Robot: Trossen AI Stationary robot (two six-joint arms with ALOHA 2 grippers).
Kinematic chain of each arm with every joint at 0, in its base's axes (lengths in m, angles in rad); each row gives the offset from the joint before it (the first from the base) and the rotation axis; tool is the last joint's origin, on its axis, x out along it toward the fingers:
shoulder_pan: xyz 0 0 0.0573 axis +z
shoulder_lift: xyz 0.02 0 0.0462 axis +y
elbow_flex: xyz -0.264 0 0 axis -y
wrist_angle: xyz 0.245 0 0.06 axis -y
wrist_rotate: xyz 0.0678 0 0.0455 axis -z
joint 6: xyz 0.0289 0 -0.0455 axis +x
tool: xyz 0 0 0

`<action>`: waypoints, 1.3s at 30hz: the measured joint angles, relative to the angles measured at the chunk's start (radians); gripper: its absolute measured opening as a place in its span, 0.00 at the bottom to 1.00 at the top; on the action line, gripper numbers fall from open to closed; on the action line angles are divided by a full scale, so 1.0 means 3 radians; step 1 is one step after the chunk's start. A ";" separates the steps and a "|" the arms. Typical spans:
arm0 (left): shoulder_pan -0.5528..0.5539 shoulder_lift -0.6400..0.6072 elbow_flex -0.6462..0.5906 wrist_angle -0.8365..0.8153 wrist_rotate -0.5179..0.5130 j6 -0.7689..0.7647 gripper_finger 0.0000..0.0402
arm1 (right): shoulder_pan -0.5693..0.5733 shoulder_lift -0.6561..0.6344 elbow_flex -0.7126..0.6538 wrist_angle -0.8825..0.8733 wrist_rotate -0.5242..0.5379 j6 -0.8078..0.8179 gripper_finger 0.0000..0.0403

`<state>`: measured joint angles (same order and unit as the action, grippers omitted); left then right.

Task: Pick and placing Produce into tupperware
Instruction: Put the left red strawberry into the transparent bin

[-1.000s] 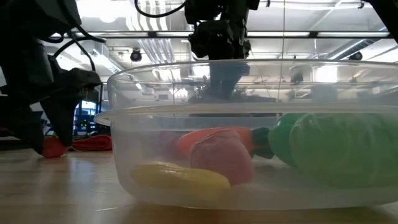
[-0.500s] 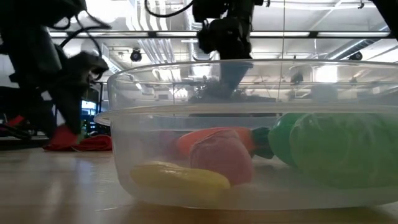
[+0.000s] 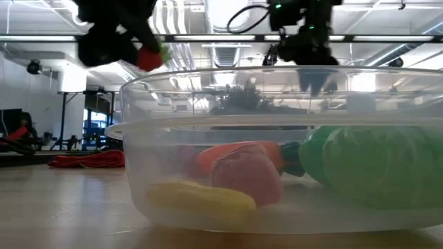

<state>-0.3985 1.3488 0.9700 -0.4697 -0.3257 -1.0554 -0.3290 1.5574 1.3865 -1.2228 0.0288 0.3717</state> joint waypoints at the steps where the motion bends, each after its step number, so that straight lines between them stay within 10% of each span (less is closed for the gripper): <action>1: 0.0000 0.0066 0.0091 0.0002 0.0006 0.0160 0.35 | 0.0013 -0.0111 -0.0117 0.0042 -0.0002 0.0053 0.65; 18: -0.0123 0.1494 0.1314 0.0009 0.0649 0.0835 0.35 | 0.1062 -0.1427 -0.1292 0.0534 0.0173 0.1712 0.65; 39: -0.0272 0.2020 0.1478 0.0067 0.0882 0.0141 0.41 | 0.1532 -0.1079 -0.1123 0.0557 0.0360 0.1905 0.65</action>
<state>-0.4801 1.9547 1.4136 -0.4496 -0.0610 -1.0130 0.1305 1.2337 1.0496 -1.0559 0.1368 0.9431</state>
